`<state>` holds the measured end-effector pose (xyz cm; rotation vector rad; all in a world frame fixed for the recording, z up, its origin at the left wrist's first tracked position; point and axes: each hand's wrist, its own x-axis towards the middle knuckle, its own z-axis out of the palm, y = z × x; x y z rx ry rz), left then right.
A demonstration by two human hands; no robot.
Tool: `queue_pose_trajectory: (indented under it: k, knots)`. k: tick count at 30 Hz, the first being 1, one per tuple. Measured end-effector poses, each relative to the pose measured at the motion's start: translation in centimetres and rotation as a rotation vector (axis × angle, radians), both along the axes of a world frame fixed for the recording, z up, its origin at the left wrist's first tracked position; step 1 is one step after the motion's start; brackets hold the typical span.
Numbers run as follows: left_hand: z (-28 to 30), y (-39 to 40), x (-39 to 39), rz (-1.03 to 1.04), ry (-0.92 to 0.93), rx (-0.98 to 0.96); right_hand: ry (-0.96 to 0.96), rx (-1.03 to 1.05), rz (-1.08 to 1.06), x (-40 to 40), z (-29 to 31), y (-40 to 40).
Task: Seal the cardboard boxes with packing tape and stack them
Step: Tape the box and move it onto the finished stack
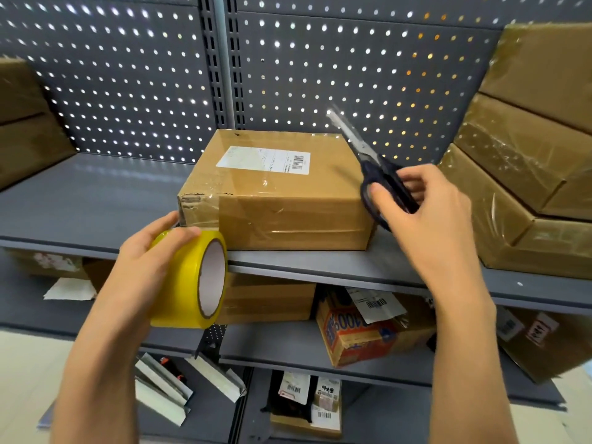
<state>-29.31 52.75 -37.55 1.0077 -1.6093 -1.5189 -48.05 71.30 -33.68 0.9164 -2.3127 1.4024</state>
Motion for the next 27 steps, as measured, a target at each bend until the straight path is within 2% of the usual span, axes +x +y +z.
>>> queue_pose_trajectory:
  k: [4, 7, 19, 27]
  knots:
    - [0.0, 0.2, 0.2, -0.012, -0.004, -0.004, -0.086, 0.136, 0.292, 3.1, -0.3, -2.3]
    - [-0.1, 0.3, 0.3, -0.015, -0.01, -0.009, -0.086, 0.257, 0.394, 4.2, -1.6, -3.2]
    - [-0.2, 0.8, 0.2, -0.014, 0.007, -0.016, -0.097, 0.292, 0.391, 4.1, -2.8, -1.7]
    - [-0.4, 0.8, 0.3, -0.004, -0.009, -0.046, -0.199, 0.375, 0.449, 3.4, -2.4, -2.0]
